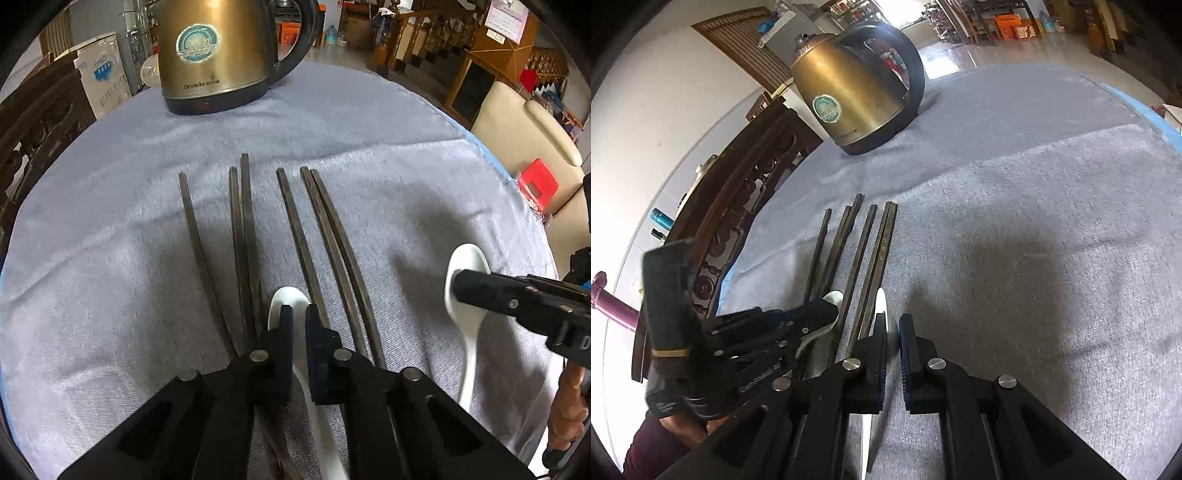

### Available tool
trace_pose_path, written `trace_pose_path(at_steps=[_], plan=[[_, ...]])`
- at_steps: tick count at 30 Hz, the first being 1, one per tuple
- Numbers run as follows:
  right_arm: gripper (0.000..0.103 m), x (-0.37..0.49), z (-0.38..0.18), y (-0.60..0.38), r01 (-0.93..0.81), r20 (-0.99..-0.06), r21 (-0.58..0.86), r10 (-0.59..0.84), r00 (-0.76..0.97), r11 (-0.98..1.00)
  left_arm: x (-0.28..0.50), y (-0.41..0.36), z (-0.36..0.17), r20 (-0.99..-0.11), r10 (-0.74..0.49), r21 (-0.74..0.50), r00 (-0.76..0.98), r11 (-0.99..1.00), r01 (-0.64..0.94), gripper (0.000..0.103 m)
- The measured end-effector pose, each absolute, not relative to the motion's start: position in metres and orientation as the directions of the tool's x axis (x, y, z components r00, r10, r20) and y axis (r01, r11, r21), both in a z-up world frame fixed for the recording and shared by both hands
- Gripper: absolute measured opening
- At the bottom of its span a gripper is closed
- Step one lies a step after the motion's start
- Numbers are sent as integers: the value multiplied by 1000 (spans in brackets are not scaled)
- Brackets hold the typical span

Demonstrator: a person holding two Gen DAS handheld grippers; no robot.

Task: Organize utensils
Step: 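Lift the spoons with both tools and carry them toward the grey cup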

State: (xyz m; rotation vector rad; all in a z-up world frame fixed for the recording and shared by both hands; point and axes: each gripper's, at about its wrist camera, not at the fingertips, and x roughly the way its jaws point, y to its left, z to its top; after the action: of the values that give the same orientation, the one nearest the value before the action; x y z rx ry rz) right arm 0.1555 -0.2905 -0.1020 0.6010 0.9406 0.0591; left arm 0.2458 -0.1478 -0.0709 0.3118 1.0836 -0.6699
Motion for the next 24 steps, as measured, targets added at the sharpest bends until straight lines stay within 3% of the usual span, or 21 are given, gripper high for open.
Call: trace_pose_path(at_steps=[15, 19, 24], plan=[[7, 111, -55, -273, 166, -631, 467, 196, 751, 869, 237, -112, -32, -822, -408, -102, 397, 791, 603, 2], [7, 103, -60, -272, 168, -629, 465, 190, 754, 869, 235, -129, -51, -849, -333, -21, 411, 796, 604, 46], [7, 97, -78, -280, 200, -659, 479, 201, 725, 854, 236, -138, -63, -855, -334, -22, 397, 788, 615, 43]])
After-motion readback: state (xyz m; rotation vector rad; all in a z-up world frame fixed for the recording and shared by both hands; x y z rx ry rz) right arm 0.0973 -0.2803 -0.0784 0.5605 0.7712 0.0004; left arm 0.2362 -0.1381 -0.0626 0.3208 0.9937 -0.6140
